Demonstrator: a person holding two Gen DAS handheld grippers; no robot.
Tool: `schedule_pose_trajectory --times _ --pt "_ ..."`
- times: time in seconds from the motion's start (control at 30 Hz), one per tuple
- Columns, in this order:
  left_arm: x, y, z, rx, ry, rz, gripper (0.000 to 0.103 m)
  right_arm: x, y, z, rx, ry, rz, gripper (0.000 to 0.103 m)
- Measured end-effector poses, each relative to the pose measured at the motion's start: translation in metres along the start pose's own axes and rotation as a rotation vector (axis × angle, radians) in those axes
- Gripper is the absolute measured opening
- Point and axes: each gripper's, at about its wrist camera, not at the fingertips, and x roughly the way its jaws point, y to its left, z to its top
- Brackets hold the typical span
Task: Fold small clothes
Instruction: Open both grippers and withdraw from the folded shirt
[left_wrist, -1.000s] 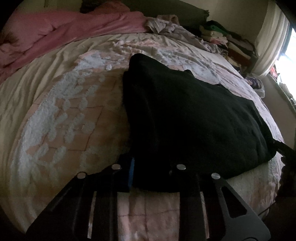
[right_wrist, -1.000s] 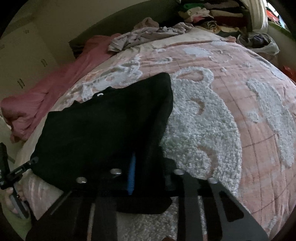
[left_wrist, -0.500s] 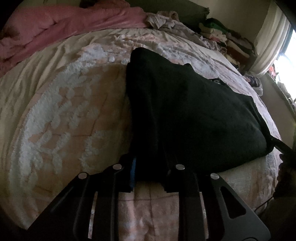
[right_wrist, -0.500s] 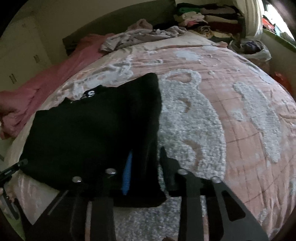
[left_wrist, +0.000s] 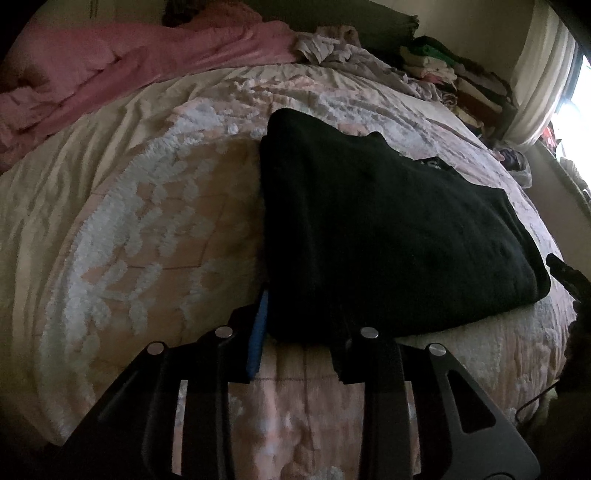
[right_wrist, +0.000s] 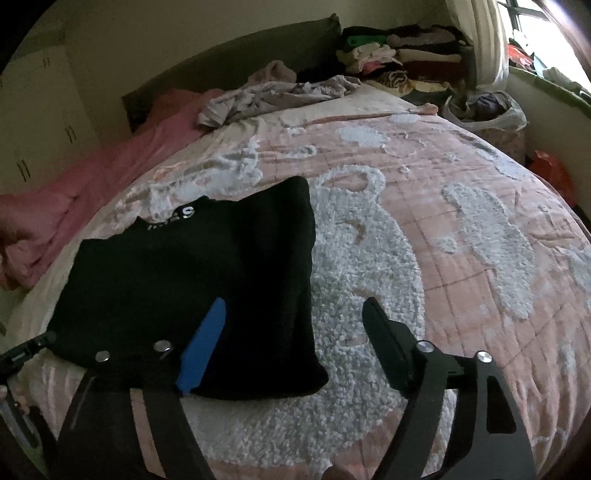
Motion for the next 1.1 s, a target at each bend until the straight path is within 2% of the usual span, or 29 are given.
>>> schedule_pose_trajectory --times 0.13,0.27,0.5,0.53,0.8,0.87,1.03,1.1 --pt "-0.004 0.001 0.000 0.000 -0.003 0.004 0.022 -0.007 0.001 0.000 0.009 -0.013 -0.006 0.087" --pt "-0.008 0.001 -0.001 -0.002 -0.008 0.012 0.029 -0.014 0.002 0.000 0.014 -0.031 0.003 0.092" --pt "-0.016 0.000 -0.001 -0.003 -0.018 0.015 0.038 -0.021 0.006 -0.002 0.009 -0.036 0.026 0.092" --pt "-0.017 0.000 -0.002 -0.002 -0.020 0.016 0.041 -0.023 0.007 -0.003 0.009 -0.042 0.027 0.098" --pt "-0.027 0.000 -0.002 -0.002 -0.035 0.020 0.049 -0.035 0.019 -0.005 -0.022 -0.066 0.056 0.098" --pt "-0.030 0.001 -0.002 -0.005 -0.040 0.024 0.057 -0.037 0.022 -0.006 -0.030 -0.067 0.062 0.098" --pt "-0.039 0.002 -0.001 -0.009 -0.057 0.024 0.062 -0.045 0.030 -0.008 -0.034 -0.082 0.085 0.098" --pt "-0.043 0.002 0.000 -0.008 -0.067 0.023 0.069 -0.048 0.034 -0.007 -0.040 -0.087 0.090 0.098"
